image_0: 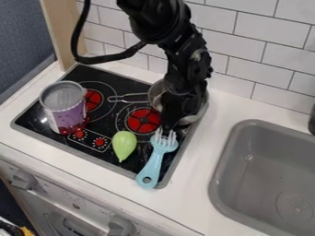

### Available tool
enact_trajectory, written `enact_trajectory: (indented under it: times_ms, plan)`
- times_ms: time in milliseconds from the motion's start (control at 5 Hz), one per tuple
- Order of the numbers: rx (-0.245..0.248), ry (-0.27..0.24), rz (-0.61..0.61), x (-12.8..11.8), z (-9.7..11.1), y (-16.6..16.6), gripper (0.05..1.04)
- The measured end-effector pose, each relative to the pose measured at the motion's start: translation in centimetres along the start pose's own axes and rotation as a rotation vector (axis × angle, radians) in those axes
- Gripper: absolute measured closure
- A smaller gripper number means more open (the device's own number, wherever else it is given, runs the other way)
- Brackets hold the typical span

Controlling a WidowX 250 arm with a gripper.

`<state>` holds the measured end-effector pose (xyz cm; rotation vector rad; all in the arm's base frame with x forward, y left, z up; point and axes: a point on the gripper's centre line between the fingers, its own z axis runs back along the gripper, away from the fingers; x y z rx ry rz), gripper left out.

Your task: Move the silver pot close to right side of the bunner

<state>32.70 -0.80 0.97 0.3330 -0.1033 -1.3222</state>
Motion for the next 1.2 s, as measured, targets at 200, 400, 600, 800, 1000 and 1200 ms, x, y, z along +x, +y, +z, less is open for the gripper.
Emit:
enact_trajectory:
  times_ms: [200, 400, 600, 800, 1000, 1200]
  plan:
    - [-0.004, -0.005, 0.004, 0.1, 0.0, -0.1, 0.518]
    - [0.005, -0.005, 0.014, -0.1, 0.9, 0.1, 0.209]
    - [0.026, -0.019, 0.020, -0.2, 2.4, 0.6, 0.075]
    - [0.083, -0.055, 0.040, -0.5, 5.3, 1.0, 0.080]
    - [0.126, -0.106, 0.045, -0.7, 8.0, 1.1, 0.083]
    - [0.128, -0.102, 0.046, -0.9, 8.1, 1.2, 0.083]
